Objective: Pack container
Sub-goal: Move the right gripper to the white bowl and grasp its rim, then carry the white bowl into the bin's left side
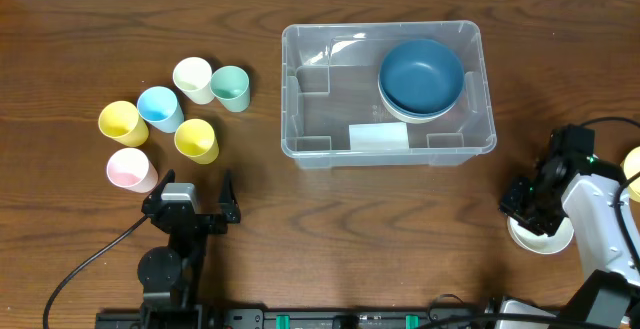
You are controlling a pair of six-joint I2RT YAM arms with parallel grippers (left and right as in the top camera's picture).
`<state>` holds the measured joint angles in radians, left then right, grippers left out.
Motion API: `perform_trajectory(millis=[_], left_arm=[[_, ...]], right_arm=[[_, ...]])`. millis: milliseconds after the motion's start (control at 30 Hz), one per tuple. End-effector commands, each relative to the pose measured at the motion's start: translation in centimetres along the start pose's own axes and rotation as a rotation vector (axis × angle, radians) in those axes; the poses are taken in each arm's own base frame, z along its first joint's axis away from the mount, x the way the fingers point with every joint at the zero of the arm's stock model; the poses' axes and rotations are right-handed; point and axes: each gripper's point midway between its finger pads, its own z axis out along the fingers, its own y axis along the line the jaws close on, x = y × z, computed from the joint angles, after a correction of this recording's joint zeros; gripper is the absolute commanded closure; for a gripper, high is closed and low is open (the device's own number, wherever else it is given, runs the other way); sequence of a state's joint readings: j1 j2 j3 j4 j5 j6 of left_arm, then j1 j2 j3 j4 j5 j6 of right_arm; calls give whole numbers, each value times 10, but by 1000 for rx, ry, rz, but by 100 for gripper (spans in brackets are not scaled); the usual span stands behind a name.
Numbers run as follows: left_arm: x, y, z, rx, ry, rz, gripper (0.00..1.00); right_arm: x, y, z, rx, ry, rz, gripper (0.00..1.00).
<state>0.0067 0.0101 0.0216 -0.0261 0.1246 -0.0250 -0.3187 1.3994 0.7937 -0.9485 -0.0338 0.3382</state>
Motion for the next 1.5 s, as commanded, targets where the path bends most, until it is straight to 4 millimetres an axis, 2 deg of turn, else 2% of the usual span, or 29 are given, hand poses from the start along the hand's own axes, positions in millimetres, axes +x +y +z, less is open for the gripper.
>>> perform_trajectory(millis=[0,100,200,367,600,700,833,1067,1300,1367,1467], left_arm=[[15,0,1,5,45,2,2],[15,0,1,5,45,2,2],[15,0,1,5,45,2,2],[15,0,1,5,45,2,2],[15,0,1,5,45,2,2],[15,0,1,5,45,2,2],[15,0,1,5,45,2,2],[15,0,1,5,45,2,2],[15,0,1,5,45,2,2],[15,0,1,5,45,2,2],[15,0,1,5,45,2,2]], right_arm=[[1,0,5,-1,-15,7,67],[1,-1,11,-1,-26,7,75],[2,-2,15,3,-32,7,89],[0,-6,15,21,-41,7,98],[-3,-5,14,20,-54,10,99],[-9,-3,7,10,-69,15,99],[-20,0,-18,5,-93,31,99],[-42,10,-86,-20,-166,19,99],[-52,18,-151,-53,-263,-63,99],[-54,26,-169,-87,-308,-114,99],[-56,53,-200,-188,-395,-265,99]])
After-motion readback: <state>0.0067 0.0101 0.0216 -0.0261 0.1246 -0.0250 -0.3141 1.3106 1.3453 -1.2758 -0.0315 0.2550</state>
